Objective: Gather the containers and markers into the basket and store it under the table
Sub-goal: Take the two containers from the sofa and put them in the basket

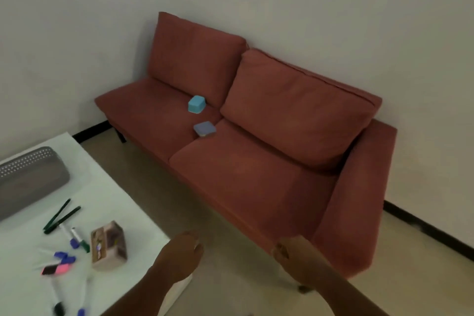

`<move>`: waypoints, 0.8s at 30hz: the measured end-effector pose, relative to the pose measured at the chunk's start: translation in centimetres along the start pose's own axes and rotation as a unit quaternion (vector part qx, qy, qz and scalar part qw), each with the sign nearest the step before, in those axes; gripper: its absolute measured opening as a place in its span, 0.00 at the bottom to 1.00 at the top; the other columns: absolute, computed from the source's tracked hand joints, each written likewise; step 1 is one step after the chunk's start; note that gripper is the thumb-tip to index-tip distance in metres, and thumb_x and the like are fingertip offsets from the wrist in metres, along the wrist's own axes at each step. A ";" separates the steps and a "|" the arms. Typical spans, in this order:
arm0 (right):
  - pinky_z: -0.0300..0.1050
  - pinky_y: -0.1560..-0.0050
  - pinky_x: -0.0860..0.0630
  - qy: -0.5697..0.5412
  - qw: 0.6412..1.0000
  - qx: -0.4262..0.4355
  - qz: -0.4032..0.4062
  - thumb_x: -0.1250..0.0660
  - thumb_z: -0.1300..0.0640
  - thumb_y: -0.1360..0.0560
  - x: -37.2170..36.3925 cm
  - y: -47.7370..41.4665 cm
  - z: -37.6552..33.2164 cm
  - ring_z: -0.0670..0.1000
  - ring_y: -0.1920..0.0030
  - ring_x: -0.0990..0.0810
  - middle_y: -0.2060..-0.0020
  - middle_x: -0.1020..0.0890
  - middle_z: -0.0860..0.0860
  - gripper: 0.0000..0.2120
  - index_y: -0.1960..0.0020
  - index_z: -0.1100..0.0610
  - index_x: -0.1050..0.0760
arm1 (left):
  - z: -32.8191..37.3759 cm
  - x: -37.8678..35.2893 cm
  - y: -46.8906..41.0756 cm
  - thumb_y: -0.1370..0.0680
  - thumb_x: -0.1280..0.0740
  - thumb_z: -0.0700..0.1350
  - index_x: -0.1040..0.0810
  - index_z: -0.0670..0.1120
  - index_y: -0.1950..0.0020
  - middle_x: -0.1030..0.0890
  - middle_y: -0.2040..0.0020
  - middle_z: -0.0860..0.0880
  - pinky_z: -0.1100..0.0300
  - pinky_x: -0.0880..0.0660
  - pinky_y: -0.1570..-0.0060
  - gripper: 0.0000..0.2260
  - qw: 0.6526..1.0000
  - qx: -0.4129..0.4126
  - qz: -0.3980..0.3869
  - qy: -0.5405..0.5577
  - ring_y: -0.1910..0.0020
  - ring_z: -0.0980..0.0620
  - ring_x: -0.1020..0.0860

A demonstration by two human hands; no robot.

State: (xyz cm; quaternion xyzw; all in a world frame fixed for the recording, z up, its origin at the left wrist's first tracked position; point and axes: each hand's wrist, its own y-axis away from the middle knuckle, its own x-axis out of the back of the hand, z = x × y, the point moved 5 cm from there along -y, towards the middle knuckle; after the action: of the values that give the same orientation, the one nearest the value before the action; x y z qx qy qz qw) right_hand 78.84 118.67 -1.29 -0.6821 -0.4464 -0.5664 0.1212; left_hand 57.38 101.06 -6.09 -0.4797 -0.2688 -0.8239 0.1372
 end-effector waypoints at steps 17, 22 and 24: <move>0.47 0.58 0.20 -0.327 0.939 -0.025 -0.101 0.32 0.48 0.24 10.0 -43.5 -6.5 0.50 0.61 0.19 0.56 0.18 0.54 0.13 0.51 0.58 0.23 | -8.7 17.0 -32.2 0.20 0.39 0.55 0.20 0.40 0.53 0.17 0.58 0.44 0.54 0.24 0.53 0.19 0.938 0.222 0.057 0.260 0.58 0.47 0.19; 0.45 0.58 0.20 -0.435 0.873 -0.150 -0.160 0.32 0.44 0.25 8.8 -53.0 -8.7 0.49 0.55 0.18 0.48 0.18 0.51 0.18 0.42 0.55 0.26 | -12.7 20.2 -40.4 0.20 0.38 0.55 0.29 0.47 0.66 0.27 0.70 0.52 0.59 0.32 0.66 0.17 0.940 0.251 0.043 0.229 0.69 0.55 0.27; 0.46 0.56 0.20 -0.466 0.846 -0.179 -0.187 0.32 0.41 0.26 8.1 -55.6 -9.7 0.48 0.53 0.18 0.47 0.19 0.50 0.22 0.38 0.53 0.27 | -14.0 21.2 -43.6 0.20 0.39 0.55 0.28 0.45 0.65 0.25 0.69 0.51 0.59 0.30 0.66 0.18 0.940 0.253 0.025 0.227 0.69 0.54 0.26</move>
State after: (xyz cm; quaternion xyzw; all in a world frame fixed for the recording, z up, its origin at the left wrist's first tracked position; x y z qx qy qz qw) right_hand 30.55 147.81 -9.93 -0.7795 -0.4601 -0.2636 -0.3334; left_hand 15.63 129.41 -6.91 -0.2361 -0.4187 -0.8118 0.3317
